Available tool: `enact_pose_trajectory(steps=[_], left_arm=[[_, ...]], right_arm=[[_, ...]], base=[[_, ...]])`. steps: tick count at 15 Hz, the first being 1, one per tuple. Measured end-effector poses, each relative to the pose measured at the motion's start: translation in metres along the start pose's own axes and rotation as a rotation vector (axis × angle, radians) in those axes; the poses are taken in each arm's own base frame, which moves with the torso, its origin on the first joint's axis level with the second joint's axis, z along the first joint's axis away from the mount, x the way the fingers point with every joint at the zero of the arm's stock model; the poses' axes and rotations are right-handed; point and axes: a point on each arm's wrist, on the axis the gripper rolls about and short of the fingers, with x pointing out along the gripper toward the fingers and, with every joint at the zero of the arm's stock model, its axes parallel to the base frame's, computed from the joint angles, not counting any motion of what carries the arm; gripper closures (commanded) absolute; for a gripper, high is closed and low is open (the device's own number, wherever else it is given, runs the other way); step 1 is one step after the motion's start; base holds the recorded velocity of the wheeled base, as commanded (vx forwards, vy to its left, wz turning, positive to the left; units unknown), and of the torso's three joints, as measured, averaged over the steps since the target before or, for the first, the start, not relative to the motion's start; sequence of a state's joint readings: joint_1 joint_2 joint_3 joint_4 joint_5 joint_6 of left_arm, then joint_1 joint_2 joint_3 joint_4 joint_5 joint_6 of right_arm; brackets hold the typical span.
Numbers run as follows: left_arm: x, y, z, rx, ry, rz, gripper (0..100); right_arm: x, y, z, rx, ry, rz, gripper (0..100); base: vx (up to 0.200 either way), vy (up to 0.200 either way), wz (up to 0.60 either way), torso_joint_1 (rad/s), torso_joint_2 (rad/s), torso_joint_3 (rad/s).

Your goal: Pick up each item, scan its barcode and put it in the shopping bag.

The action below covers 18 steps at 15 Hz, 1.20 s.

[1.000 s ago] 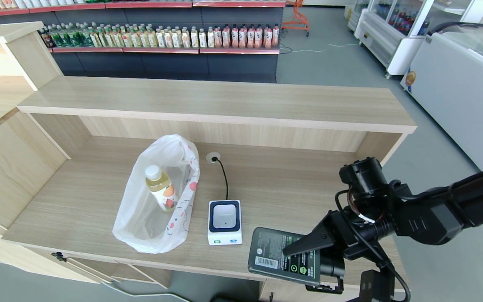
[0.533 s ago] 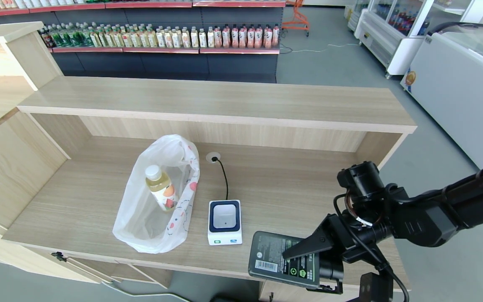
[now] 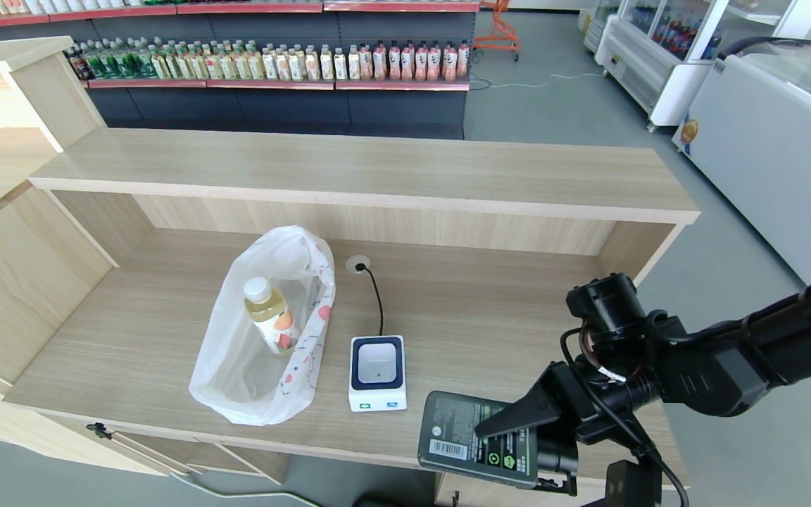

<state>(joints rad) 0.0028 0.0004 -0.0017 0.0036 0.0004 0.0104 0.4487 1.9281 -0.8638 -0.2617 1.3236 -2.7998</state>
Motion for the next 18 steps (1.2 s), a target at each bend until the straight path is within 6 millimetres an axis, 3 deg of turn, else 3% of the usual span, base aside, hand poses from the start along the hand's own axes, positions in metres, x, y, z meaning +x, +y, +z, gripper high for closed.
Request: enact_pose_trajectory(steps=[3,6,10,12,14,18], left_arm=[[0.0,0.0,0.0,0.0,0.0,0.0,0],[0.0,0.0,0.0,0.0,0.0,0.0,0],[0.0,0.0,0.0,0.0,0.0,0.0,0],[0.0,0.0,0.0,0.0,0.0,0.0,0],[0.0,0.0,0.0,0.0,0.0,0.0,0],[0.0,0.0,0.0,0.0,0.0,0.0,0]], right_arm=[[-0.007,-0.02,-0.003,0.124,0.019,-0.002,100],[-0.048,-0.058,-0.004,0.349,0.171,0.033,100],[-0.136,-0.075,0.048,0.777,0.637,0.155,100],[-0.159,-0.081,0.081,1.112,0.799,0.132,100],[-0.17,-0.093,0.09,1.39,0.916,0.009,100],[-0.172,-0.11,0.09,1.885,0.993,-0.314,100]], base=[[0.0,0.0,0.0,0.0,0.0,0.0],[0.0,0.0,0.0,0.0,0.0,0.0],[0.0,0.0,0.0,0.0,0.0,0.0],[0.0,0.0,0.0,0.0,0.0,0.0],[0.0,0.0,0.0,0.0,0.0,0.0],[0.0,0.0,0.0,0.0,0.0,0.0]])
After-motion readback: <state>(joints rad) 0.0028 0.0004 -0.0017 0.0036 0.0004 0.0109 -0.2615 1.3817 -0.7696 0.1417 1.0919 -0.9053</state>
